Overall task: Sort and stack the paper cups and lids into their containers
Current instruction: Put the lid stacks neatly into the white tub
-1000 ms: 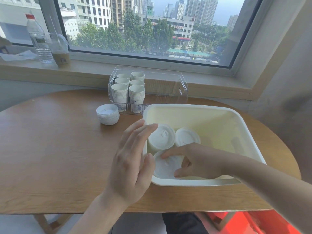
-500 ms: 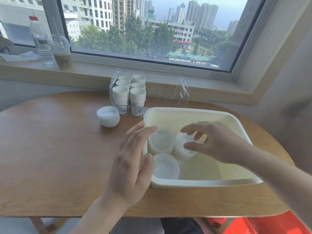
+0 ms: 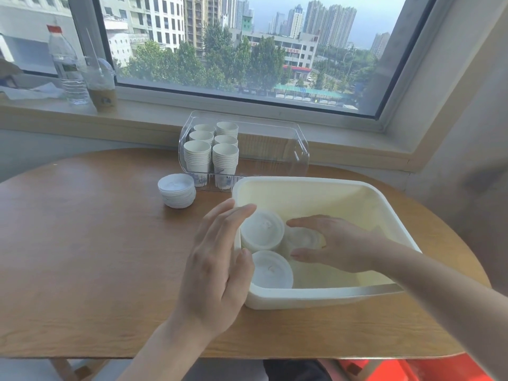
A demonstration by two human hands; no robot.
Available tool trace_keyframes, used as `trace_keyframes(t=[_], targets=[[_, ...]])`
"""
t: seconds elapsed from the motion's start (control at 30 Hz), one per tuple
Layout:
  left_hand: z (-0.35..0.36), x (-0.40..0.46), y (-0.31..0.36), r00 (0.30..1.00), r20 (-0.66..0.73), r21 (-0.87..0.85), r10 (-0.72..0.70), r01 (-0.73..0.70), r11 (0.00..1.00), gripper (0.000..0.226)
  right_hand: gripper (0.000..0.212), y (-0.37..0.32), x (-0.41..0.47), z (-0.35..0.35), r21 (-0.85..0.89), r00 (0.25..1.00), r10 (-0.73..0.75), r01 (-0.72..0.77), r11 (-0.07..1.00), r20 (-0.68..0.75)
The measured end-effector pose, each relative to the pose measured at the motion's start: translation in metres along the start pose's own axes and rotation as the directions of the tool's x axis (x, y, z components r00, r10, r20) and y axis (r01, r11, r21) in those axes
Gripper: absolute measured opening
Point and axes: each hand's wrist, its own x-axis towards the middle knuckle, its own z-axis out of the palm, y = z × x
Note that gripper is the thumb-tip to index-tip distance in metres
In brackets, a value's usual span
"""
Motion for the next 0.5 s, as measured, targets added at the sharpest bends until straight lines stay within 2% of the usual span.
trace_keyframes(t=[0.1,0.2,0.33,0.5], targets=[[0.000,0.003,-0.003,0.998,-0.013,-0.020,-0.058,0.058,0.998,0.049,0.066,-0.006,-0.003,-0.010,-0.054,0.990,-0.013,0.005,0.999,-0.144],[0.002,0.007,-0.004,0.996,-0.023,-0.008,-0.081,0.081,0.997,0.049,0.060,-0.020,-0.003,-0.021,0.065,0.932,-0.090,0.120,0.991,-0.351],[0.007,0.012,-0.005,0.990,-0.039,-0.061,-0.134,0.131,0.989,0.049,0.067,-0.045,0.009,-0.027,0.080,0.928,-0.195,0.231,0.970,-0.318],[0.006,0.017,-0.013,0.982,-0.028,-0.141,-0.185,0.180,0.974,0.050,0.077,-0.070,0.029,-0.026,0.041,0.955,-0.196,0.210,0.977,-0.221]])
